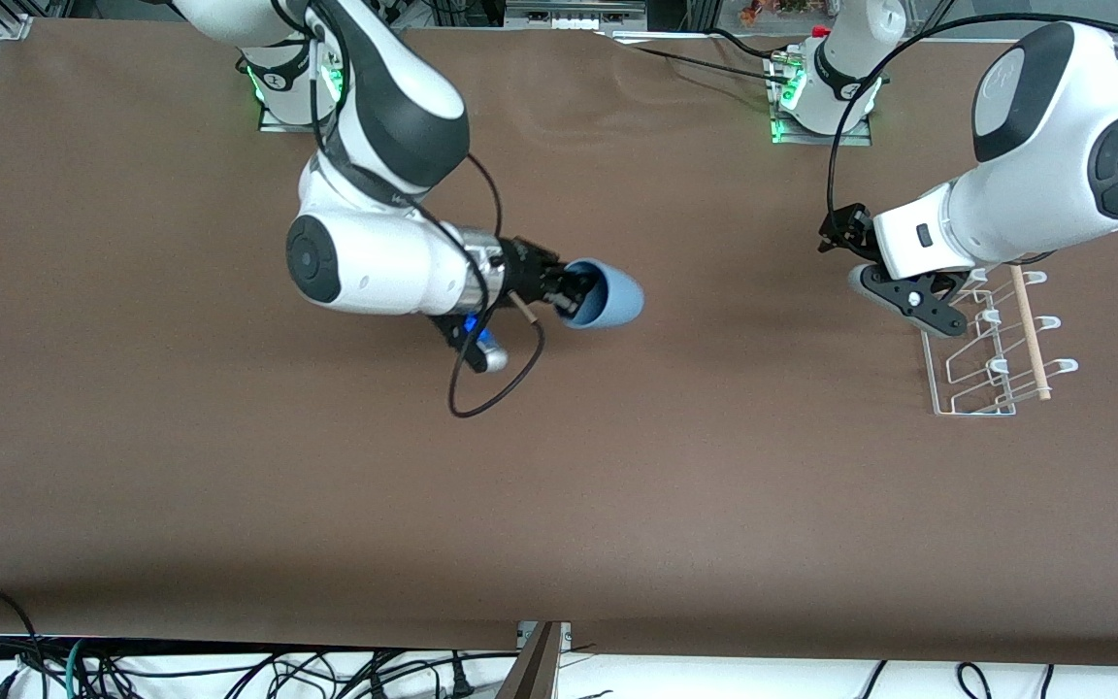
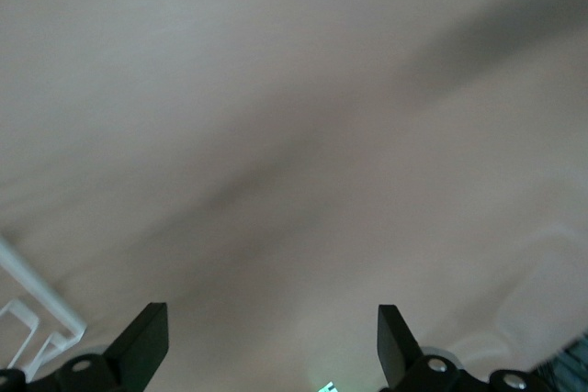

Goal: Transfer cup to left arm and place on rack
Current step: 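Carry the cup toward the middle while the left gripper approaches it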

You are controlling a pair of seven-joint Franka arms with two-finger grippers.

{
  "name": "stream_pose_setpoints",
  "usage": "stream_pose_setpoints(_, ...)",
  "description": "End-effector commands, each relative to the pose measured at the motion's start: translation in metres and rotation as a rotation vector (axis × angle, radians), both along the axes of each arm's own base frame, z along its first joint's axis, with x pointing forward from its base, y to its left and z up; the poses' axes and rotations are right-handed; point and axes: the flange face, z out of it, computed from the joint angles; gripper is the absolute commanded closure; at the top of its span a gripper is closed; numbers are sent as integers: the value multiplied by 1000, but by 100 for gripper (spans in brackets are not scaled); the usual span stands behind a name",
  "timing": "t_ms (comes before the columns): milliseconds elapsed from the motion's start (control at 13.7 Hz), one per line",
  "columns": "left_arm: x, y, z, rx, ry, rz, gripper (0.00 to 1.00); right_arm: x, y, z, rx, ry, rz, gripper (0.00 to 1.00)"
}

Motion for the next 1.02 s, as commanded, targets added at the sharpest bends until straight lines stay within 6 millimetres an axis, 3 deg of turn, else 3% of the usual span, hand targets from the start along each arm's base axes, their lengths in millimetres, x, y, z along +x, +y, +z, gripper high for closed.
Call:
stream_pose_setpoints(0, 3, -4, 8, -193, -28, -151, 0, -1, 8, 18, 50, 26, -23, 100)
stream_pose_setpoints(146, 5, -9, 10, -321, -70, -263, 0, -3, 15, 35, 55, 52, -82, 100)
stream_pose_setpoints(439, 19, -33, 5, -642, -227, -421, 0, -14, 28, 35, -23, 84, -136, 100)
stream_pose_setpoints(732, 30, -45, 18, -751, -434, -521, 0, -19, 30, 58, -29, 59, -155, 100)
stream_pose_setpoints(951, 26, -87, 15, -782, -496, -553, 0, -20, 28, 64, -36, 76, -170, 100)
